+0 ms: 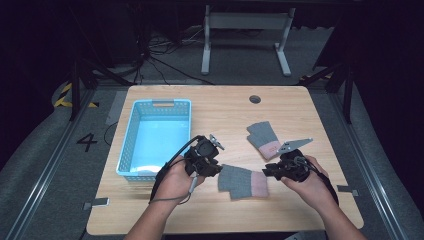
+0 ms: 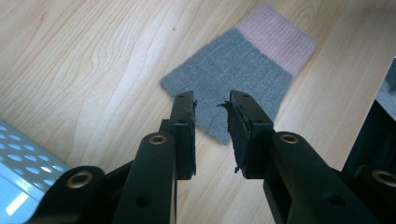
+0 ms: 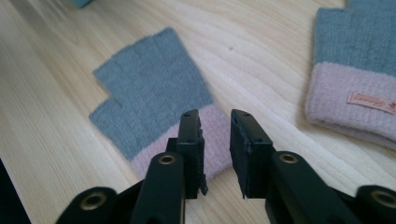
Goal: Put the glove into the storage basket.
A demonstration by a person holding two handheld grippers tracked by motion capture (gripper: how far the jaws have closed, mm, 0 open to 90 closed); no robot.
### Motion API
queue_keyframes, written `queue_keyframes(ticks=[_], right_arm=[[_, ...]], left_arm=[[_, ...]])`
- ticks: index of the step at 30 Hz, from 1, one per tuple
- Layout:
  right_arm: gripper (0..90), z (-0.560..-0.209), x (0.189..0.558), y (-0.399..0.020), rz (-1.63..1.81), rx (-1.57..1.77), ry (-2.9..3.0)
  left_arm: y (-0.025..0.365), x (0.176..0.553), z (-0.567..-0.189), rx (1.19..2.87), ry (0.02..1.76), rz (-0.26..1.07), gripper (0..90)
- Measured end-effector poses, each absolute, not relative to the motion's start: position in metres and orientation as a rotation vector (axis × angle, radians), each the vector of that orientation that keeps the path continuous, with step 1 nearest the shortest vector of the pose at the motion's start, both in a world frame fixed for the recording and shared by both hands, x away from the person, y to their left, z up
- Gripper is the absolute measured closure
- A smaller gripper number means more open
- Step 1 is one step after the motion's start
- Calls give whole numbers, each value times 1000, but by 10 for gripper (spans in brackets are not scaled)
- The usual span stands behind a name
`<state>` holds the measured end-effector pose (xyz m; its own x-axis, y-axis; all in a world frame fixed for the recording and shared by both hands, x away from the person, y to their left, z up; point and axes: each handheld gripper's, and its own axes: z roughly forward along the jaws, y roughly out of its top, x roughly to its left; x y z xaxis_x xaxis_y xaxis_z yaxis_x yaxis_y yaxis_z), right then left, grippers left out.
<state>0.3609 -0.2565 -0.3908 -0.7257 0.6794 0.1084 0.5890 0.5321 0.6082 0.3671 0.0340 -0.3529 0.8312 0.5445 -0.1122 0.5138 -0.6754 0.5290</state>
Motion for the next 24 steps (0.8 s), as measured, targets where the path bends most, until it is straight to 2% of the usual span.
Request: queue_keyframes(ticks=[14, 24], right_arm=[[608, -376, 393, -267, 901, 1155, 2532], [580, -370, 430, -272, 847, 1214, 2501]], left_arm=[[38, 368, -351, 2437, 789, 71, 686], [41, 369, -350, 2437, 790, 68, 681]])
